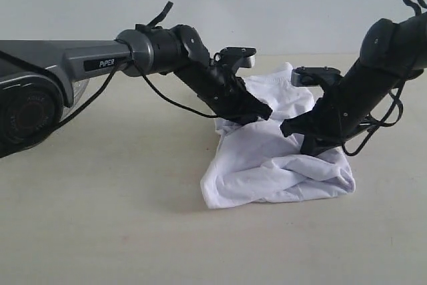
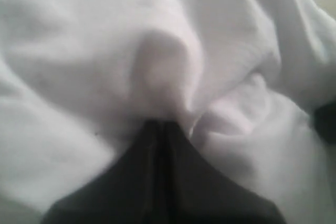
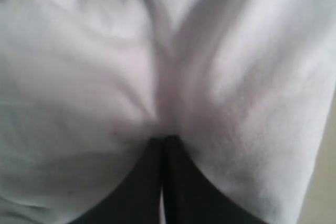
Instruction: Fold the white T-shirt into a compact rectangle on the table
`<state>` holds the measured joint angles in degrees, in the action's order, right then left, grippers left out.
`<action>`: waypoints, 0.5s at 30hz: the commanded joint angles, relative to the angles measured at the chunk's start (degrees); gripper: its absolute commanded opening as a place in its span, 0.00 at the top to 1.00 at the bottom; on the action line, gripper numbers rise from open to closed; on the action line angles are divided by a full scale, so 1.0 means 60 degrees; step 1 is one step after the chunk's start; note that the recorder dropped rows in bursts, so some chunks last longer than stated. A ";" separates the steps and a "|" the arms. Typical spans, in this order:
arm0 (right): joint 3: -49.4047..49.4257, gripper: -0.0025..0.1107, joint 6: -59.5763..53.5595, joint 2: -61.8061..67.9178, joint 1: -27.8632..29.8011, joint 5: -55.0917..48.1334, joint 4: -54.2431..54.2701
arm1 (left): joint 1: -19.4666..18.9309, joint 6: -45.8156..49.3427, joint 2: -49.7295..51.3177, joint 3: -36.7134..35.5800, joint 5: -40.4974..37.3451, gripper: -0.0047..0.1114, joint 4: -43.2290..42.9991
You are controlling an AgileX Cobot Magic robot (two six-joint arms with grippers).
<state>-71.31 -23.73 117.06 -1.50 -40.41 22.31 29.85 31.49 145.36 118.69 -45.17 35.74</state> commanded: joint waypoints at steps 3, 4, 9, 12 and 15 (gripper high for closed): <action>0.0141 0.98 -0.1195 -0.1852 0.0439 0.0771 -0.0605 | 0.0085 -0.0087 -0.1152 0.0394 -0.1159 0.92 -0.0516; 0.0141 0.98 -0.1219 -0.2099 0.0569 0.0861 -0.0630 | 0.0069 -0.0087 -0.1322 0.0394 -0.1253 0.92 -0.0755; 0.0141 0.98 -0.1493 -0.2749 0.1903 0.0854 -0.0534 | -0.0232 -0.0990 -0.2017 0.0394 -0.1814 0.92 -0.2857; 0.0141 0.98 -0.2204 -0.2608 0.2612 0.0835 0.0103 | -0.0580 -0.1361 -0.2258 0.0394 -0.2567 0.92 -0.3358; 0.0141 0.98 -0.4095 -0.2228 0.3051 0.0701 0.1666 | -0.0884 -0.1361 -0.2451 0.0287 -0.3308 0.92 -0.3320</action>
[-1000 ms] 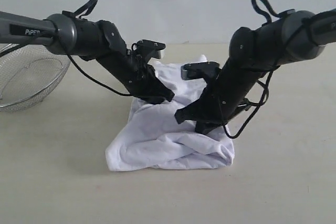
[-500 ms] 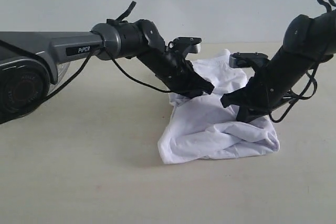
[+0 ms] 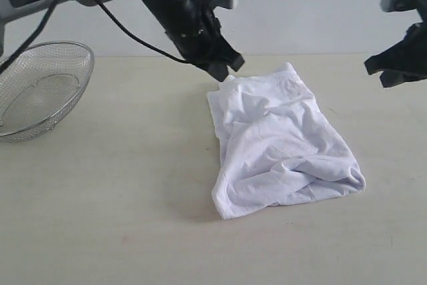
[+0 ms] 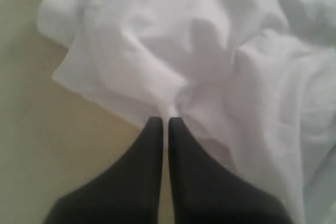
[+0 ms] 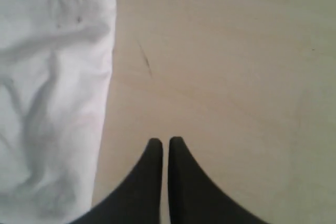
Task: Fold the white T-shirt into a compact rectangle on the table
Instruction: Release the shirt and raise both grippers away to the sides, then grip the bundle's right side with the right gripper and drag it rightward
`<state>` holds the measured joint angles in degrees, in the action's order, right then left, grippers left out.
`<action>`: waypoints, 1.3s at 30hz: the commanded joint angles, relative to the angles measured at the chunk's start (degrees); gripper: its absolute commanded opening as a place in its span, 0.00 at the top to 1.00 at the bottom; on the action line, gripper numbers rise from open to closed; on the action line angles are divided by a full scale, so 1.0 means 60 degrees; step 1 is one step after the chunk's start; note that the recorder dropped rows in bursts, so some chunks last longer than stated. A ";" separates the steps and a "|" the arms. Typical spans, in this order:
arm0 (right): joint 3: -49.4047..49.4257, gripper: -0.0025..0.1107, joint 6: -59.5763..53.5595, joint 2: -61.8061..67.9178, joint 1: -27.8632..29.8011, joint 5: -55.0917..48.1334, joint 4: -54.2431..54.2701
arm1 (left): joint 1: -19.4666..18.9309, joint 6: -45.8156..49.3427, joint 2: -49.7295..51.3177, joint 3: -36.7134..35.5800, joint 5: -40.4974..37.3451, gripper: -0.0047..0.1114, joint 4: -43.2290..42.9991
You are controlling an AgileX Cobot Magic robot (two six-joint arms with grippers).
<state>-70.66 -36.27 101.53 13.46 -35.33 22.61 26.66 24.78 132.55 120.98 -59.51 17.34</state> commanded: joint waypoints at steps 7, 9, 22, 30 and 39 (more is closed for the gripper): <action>-0.0036 0.98 -0.6132 0.1928 0.1138 -0.2096 0.6192 | -0.1014 -0.0384 -0.1253 -0.1152 -0.1025 0.92 -0.0231; -0.0241 0.98 -0.6661 0.2408 0.1251 -0.3236 0.6546 | -0.1202 -0.0384 -0.1634 -0.1731 -0.0821 0.92 -0.0110; -0.1014 0.91 -0.5960 0.3616 0.1269 -0.3167 0.6709 | -0.2225 -0.0406 -0.5850 -0.8693 0.3425 0.92 0.0679; -0.1014 0.35 -0.5428 0.3674 0.0962 -0.2635 0.6952 | -0.2343 -0.0425 -0.7187 -1.1531 0.4366 0.92 0.0761; -0.1014 0.31 -0.5214 0.3674 -0.0403 -0.0610 0.7298 | -0.2343 -0.0498 -0.7826 -1.2404 0.4925 0.92 0.0794</action>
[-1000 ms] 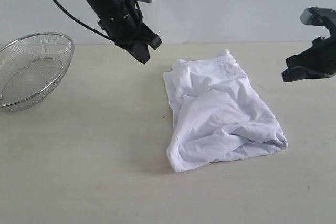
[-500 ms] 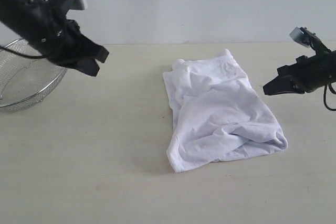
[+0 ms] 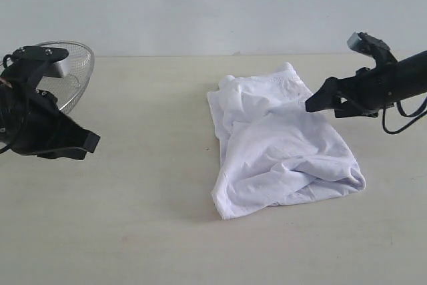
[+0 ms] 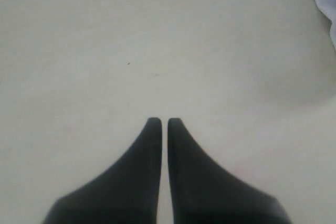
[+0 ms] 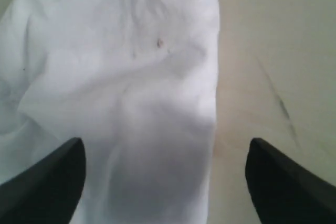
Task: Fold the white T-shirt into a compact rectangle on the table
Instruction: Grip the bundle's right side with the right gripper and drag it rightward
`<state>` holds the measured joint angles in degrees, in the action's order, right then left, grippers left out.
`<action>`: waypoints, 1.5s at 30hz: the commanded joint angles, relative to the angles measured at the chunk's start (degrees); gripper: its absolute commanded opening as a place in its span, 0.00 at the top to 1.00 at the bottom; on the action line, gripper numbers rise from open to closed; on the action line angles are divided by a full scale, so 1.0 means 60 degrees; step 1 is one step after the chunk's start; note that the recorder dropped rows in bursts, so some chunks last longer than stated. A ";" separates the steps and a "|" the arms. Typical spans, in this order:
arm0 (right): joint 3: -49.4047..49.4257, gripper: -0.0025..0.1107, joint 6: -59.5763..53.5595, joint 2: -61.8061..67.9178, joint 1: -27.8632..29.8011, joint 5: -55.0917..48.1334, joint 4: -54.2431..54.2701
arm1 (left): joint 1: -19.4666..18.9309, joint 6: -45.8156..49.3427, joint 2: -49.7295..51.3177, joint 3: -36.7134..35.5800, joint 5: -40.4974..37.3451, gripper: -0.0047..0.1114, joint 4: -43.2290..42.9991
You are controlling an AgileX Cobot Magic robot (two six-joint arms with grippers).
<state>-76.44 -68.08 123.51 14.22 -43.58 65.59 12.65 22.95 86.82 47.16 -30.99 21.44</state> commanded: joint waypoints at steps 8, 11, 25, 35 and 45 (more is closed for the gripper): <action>-0.0050 0.31 0.0295 0.0010 -0.0970 0.1551 0.0135 | -0.0008 -0.0260 -0.0242 -0.0101 0.0193 0.92 0.0111; -0.0050 0.31 0.0320 0.0010 -0.0970 0.1632 0.0135 | -0.0008 -0.0260 -0.0242 -0.0101 0.0235 0.92 0.0111; -0.0033 0.31 0.1760 0.0060 -0.0970 0.1448 -0.2089 | -0.0008 -0.0433 -0.0242 -0.0101 0.0271 0.92 0.0111; -0.0050 0.65 0.2218 0.1344 -0.1460 0.0391 -0.1182 | -0.0008 -0.0433 -0.0242 -0.0101 0.0271 0.92 0.0110; -0.0296 0.98 0.1984 0.1484 -0.1431 0.1498 -0.1078 | -0.0008 -0.0433 -0.0242 -0.0101 0.0205 0.92 0.0093</action>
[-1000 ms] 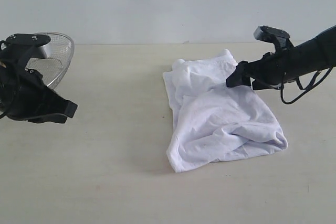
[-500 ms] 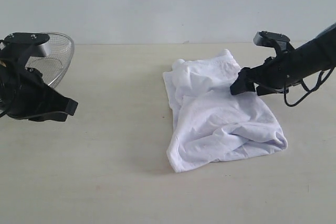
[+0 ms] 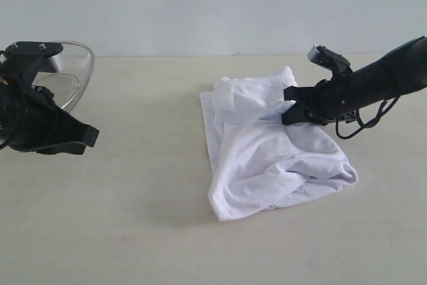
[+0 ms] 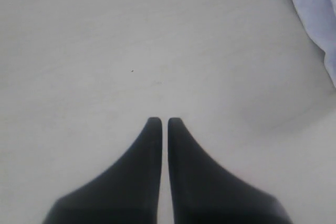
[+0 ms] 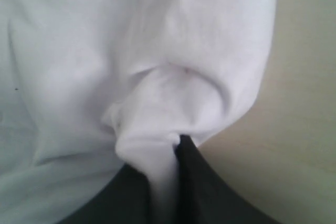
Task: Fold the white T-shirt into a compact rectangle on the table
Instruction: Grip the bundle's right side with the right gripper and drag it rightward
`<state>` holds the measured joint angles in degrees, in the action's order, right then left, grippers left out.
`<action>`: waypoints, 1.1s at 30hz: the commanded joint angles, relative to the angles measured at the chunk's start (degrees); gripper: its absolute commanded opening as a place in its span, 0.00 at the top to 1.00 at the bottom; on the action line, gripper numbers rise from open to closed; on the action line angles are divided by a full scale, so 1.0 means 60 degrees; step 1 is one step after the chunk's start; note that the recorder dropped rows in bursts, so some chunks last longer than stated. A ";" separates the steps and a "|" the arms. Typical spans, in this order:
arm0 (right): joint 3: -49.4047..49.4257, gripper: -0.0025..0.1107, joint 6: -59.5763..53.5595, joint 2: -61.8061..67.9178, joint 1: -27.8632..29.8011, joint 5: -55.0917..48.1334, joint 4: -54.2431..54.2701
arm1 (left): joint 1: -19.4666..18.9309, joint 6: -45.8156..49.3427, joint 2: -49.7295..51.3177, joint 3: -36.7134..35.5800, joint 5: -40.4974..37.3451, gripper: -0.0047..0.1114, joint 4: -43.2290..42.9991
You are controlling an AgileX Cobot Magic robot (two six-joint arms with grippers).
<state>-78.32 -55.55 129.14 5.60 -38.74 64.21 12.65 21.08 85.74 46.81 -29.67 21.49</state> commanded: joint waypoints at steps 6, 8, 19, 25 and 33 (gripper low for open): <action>-0.0485 0.98 0.0244 0.0545 0.0358 0.1701 -0.0786 | -0.0161 -0.0363 -0.0061 -0.0043 -0.0016 0.92 0.0088; -0.0697 0.98 0.0244 0.0545 0.0563 0.1751 -0.0884 | -0.0293 -0.0363 -0.0061 -0.0043 -0.0016 0.92 0.0088; -0.2432 0.98 0.0535 0.0604 0.1133 0.1328 -0.1637 | -0.0379 -0.0363 -0.0061 -0.0043 0.0153 0.92 0.0088; -0.3404 0.98 0.1918 0.1166 0.1254 0.0923 -0.2532 | -0.0379 -0.0381 -0.0061 -0.0043 0.0059 0.92 0.0088; -0.3461 0.98 0.2744 0.1449 0.1254 0.1576 -0.2631 | -0.0379 -0.0381 -0.0061 -0.0043 -0.0042 0.92 0.0088</action>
<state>-98.96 -39.81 137.00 12.56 -32.16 49.75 10.54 19.59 85.74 46.81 -29.60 21.62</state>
